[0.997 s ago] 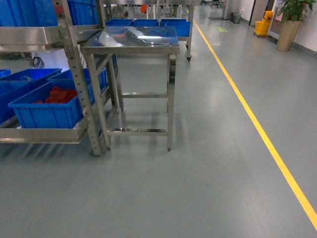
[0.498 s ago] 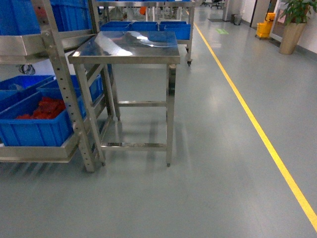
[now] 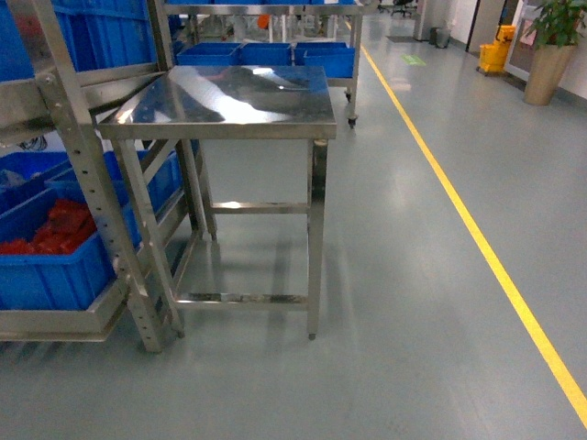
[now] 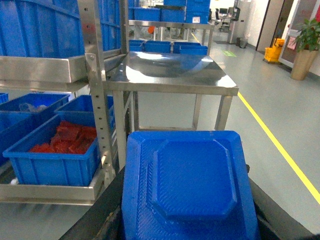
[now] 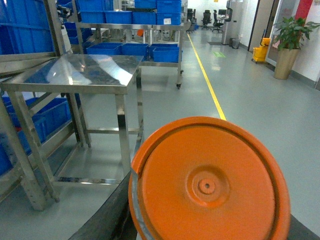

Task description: Sort blue parts and orange caps into right shelf containers

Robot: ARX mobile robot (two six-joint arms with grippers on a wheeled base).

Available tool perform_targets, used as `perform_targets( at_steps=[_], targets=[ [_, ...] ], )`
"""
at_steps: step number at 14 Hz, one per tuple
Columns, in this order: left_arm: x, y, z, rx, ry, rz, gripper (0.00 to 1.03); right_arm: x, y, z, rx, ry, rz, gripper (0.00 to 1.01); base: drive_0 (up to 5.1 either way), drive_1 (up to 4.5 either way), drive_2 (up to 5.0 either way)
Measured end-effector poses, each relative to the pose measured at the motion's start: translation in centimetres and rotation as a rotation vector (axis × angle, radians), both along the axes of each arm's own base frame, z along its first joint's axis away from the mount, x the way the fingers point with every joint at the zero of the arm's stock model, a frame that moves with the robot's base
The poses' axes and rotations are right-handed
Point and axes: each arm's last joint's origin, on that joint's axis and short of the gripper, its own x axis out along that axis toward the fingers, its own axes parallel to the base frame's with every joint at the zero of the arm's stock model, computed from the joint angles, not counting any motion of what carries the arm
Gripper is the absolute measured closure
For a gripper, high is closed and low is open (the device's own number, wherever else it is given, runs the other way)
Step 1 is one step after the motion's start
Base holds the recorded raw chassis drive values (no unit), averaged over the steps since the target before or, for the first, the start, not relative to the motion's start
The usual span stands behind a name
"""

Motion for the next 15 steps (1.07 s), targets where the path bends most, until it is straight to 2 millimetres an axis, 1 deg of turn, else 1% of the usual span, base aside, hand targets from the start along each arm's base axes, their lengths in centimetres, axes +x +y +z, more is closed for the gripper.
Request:
perform_targets(
  at_steps=[15],
  targets=[
    [0.00, 0.00, 0.05, 0.000, -0.005, 0.001, 0.60, 0.00, 0.00, 0.02, 0.000, -0.002, 0.000, 0.56, 0.0, 4.24, -4.2]
  ],
)
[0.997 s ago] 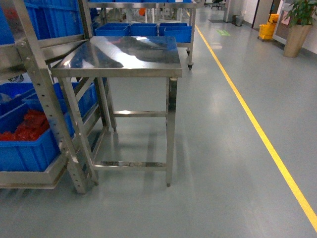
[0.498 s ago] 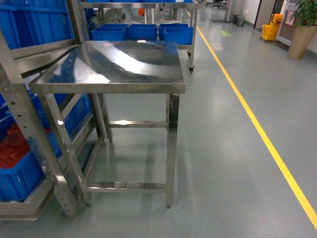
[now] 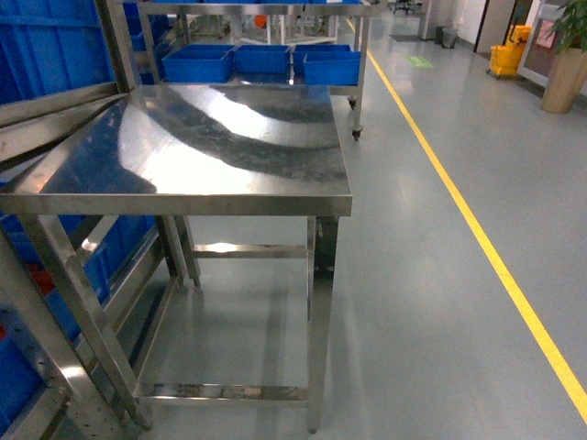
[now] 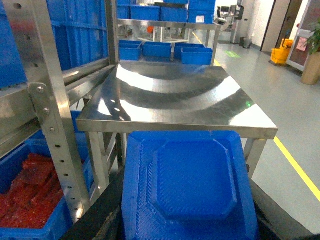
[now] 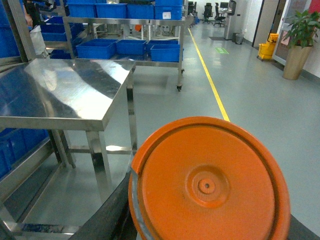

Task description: Sort blue parts and orange caps into right shelf containers

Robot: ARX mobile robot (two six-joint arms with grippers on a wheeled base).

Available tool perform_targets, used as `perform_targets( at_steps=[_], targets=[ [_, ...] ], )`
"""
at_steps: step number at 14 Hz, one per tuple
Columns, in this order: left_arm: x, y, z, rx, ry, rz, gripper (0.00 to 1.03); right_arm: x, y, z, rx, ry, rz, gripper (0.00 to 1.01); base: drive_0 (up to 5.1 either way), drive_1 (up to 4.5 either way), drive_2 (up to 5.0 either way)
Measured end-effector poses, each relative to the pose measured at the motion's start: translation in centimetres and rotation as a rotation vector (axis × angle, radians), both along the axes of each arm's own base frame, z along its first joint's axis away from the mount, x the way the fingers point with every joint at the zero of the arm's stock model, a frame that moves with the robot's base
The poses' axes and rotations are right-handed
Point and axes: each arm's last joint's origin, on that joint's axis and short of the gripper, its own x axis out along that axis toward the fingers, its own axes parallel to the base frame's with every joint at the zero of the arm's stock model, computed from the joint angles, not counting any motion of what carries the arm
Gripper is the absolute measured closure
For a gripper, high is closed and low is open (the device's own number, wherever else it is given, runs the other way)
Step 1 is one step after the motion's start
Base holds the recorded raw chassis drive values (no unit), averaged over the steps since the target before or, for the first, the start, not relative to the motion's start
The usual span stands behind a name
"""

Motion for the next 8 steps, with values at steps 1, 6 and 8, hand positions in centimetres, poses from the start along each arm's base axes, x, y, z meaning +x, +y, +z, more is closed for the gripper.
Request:
perform_targets(
  at_steps=[1, 6, 8],
  targets=[
    [0.00, 0.00, -0.11, 0.000, 0.011, 0.000, 0.60, 0.00, 0.00, -0.06, 0.000, 0.006, 0.000, 0.56, -0.1, 4.04, -4.2],
    [0.00, 0.00, -0.04, 0.000, 0.005, -0.001, 0.60, 0.00, -0.01, -0.02, 0.000, 0.002, -0.003, 0.56, -0.1, 4.04, -4.2],
    [0.00, 0.00, -0.04, 0.000, 0.004, -0.001, 0.60, 0.00, -0.01, -0.01, 0.000, 0.002, -0.003, 0.56, -0.1, 4.04, -4.2]
  ],
)
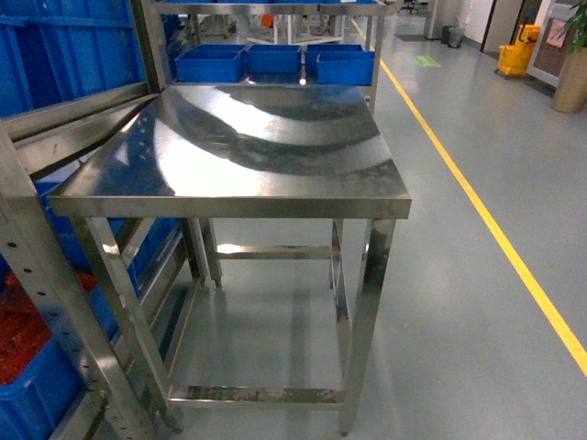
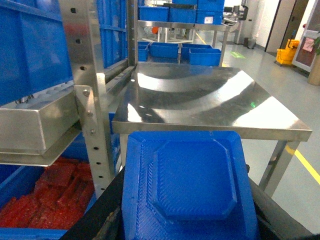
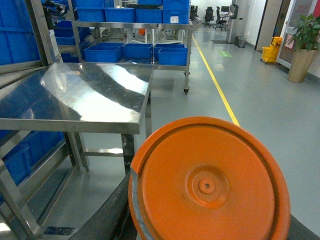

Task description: Sort blue parts and orange caps into right shelf containers

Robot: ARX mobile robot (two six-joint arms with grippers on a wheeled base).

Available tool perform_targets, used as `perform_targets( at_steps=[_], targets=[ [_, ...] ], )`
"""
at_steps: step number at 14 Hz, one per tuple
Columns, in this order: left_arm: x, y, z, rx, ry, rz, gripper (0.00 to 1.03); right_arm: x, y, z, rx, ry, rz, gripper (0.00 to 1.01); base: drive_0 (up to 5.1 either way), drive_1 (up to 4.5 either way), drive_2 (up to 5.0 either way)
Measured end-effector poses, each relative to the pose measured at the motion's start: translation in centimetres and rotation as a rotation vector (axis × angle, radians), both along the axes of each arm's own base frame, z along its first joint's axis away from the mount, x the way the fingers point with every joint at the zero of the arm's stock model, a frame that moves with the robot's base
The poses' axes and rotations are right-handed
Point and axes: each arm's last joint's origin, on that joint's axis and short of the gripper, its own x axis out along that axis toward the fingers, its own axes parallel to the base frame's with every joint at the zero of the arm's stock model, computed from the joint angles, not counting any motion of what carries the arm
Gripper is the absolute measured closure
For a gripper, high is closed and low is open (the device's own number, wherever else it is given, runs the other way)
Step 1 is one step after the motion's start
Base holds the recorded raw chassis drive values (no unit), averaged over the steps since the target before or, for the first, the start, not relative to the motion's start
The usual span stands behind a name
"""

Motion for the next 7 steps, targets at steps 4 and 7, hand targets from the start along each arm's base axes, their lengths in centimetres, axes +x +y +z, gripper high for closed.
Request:
perform_targets(
  at_steps=[4, 7],
  targets=[
    [0.00, 0.00, 0.00, 0.000, 0.000, 0.000, 0.60, 0.00, 0.00, 0.01, 0.000, -0.001, 0.000, 0.56, -4.8, 1.33, 3.5],
    [0.00, 0.00, 0.03, 0.000, -0.003, 0.000, 0.60, 0.00, 0.01, 0.01, 0.000, -0.001, 0.002, 0.56, -4.8, 1.29, 3.5]
  ],
)
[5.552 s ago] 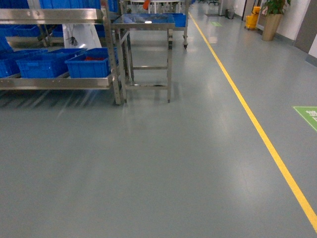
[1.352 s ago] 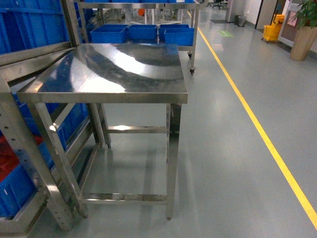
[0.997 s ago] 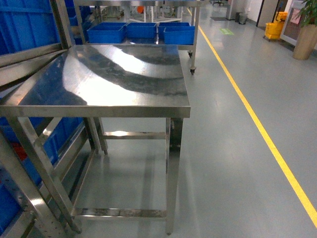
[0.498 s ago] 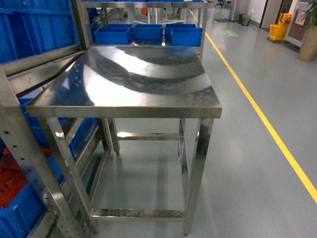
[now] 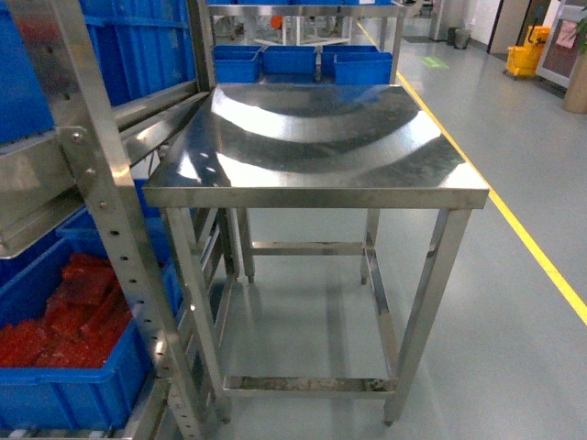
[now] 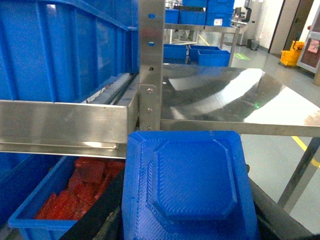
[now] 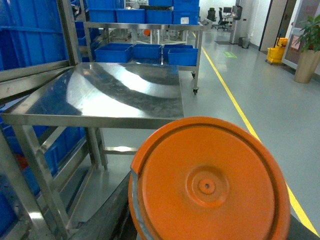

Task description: Sort blue parts and orange caps into right shelf containers

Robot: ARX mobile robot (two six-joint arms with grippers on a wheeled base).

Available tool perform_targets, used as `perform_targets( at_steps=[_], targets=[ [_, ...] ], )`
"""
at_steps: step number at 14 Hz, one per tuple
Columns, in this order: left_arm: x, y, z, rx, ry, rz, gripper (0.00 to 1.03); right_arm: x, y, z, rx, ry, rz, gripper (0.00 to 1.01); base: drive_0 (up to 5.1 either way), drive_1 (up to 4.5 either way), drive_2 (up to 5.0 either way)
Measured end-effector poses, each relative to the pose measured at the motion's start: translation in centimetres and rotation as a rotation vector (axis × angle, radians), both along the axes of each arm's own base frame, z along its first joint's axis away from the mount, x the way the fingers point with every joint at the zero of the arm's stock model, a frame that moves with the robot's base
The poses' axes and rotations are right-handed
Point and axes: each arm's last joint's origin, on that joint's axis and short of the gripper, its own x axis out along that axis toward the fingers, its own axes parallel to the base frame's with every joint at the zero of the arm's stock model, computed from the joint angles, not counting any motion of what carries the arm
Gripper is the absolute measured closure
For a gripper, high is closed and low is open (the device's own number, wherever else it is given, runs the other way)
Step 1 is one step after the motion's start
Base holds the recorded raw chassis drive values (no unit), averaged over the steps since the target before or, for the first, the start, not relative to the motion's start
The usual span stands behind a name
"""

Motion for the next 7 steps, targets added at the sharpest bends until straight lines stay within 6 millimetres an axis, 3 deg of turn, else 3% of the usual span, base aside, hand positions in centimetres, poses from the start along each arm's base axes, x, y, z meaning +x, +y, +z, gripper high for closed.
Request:
perform_targets(
  at_steps=[7],
  targets=[
    [0.00, 0.00, -0.03, 0.000, 0.003, 0.000, 0.60, 0.00, 0.00, -0.02, 0.000, 0.002, 0.000, 0.56, -4.9, 1.27, 3.5]
  ],
)
